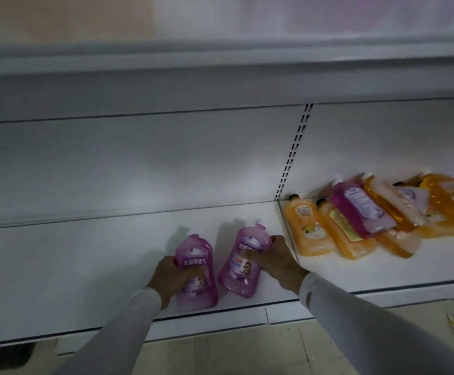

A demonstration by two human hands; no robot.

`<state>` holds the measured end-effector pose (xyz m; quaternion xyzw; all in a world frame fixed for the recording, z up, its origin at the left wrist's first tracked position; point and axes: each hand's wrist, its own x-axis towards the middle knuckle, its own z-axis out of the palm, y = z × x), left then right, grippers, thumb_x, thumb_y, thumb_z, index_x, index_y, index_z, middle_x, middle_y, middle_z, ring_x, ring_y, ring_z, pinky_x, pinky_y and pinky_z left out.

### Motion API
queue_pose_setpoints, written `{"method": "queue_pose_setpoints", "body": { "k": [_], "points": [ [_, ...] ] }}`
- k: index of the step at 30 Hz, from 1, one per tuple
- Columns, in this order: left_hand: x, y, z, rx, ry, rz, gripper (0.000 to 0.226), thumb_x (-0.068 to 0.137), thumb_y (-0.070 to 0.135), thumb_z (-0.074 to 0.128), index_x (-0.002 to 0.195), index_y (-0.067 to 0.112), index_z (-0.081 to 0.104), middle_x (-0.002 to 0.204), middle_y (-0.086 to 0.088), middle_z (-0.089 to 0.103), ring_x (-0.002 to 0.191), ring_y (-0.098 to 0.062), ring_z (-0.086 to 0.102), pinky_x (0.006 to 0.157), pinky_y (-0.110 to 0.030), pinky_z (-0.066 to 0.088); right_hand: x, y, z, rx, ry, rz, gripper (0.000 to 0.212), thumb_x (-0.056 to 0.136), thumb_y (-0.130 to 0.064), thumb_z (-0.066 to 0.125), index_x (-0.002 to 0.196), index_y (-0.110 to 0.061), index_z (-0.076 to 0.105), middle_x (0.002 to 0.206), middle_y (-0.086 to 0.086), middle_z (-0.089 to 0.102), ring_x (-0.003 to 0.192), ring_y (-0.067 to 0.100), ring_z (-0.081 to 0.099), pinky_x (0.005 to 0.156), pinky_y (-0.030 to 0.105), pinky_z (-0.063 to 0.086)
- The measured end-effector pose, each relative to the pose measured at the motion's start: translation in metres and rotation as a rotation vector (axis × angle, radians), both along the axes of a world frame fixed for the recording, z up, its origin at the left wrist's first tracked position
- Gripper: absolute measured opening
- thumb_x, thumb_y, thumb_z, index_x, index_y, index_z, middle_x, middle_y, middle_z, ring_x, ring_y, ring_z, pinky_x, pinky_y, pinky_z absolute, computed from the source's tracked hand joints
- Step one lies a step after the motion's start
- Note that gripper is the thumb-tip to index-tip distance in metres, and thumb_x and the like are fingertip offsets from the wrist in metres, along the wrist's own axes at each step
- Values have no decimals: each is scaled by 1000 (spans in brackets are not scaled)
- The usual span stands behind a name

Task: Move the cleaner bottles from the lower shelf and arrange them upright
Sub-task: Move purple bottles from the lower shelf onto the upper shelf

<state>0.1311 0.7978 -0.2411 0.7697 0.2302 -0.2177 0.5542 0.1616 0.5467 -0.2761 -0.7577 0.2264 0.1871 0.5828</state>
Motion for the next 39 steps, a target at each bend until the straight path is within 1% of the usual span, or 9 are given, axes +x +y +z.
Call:
{"method": "queue_pose_setpoints", "body": {
  "k": [4, 8, 12, 16, 19, 22, 27, 33, 39],
  "points": [
    [-20, -3, 15, -13, -128, -41, 73, 39, 33, 92, 102, 7, 63, 91, -9, 73, 84, -24, 71, 74, -41, 60, -22, 2, 55, -61, -122, 107, 87, 48, -23, 95, 113, -18, 39, 105, 1, 61, 97, 22, 66, 81, 43, 59],
    [-49, -12, 54, -47, -255, -107, 72, 51, 26, 92, 110, 19, 51, 105, 0, 67, 93, -14, 69, 78, -33, 59, -45, -9, 100, -62, -200, 256, 81, 53, -20, 94, 113, -27, 38, 107, -1, 62, 98, 19, 67, 83, 44, 59],
    [-72, -28, 107, -98, -362, -136, 84, 42, 37, 88, 117, 23, 53, 107, 4, 68, 94, -9, 68, 81, -32, 58, -70, -27, 160, -96, -321, 351, 72, 64, -15, 89, 113, -31, 39, 106, -7, 60, 92, 8, 65, 70, 20, 57],
    [-109, -53, 164, -61, -488, -122, 76, 50, 20, 93, 116, 22, 55, 103, 2, 70, 91, -8, 68, 72, -20, 54, -97, -62, 223, -122, -428, 393, 78, 61, -21, 91, 120, -31, 40, 110, -5, 61, 94, 6, 65, 74, 20, 58],
    [-131, -71, 204, -29, -562, -145, 68, 57, 11, 92, 114, 24, 56, 100, 2, 70, 93, -12, 67, 75, -22, 56, -118, -89, 271, -110, -476, 445, 84, 58, -28, 92, 124, -32, 39, 111, -6, 63, 95, 8, 67, 80, 27, 59],
    [-149, -94, 256, 2, -644, -164, 68, 56, 13, 92, 112, 27, 56, 101, 4, 70, 94, -13, 67, 80, -29, 57, -137, -119, 322, -118, -551, 475, 82, 57, -25, 92, 121, -33, 42, 109, -2, 66, 93, 12, 69, 79, 33, 60],
    [-159, -127, 336, 42, -826, -164, 65, 59, 11, 91, 111, 23, 54, 104, 0, 67, 95, -15, 65, 71, -19, 52, -165, -157, 406, -180, -714, 512, 80, 62, -27, 90, 125, -30, 41, 111, -6, 63, 91, 8, 68, 74, 25, 59],
    [-167, -152, 399, 26, -923, -223, 67, 58, 24, 88, 115, 26, 52, 109, 3, 66, 100, -13, 65, 79, -31, 58, -176, -183, 462, -204, -808, 513, 76, 63, -28, 89, 124, -28, 42, 110, -5, 64, 96, 12, 68, 79, 33, 60],
    [-139, -147, 455, 37, -1039, -184, 68, 62, 25, 86, 120, 28, 52, 112, 5, 66, 102, -13, 64, 83, -32, 58, -147, -186, 514, -165, -900, 448, 79, 62, -29, 87, 128, -24, 44, 113, -8, 64, 95, 6, 68, 77, 27, 59]
  ]
}}
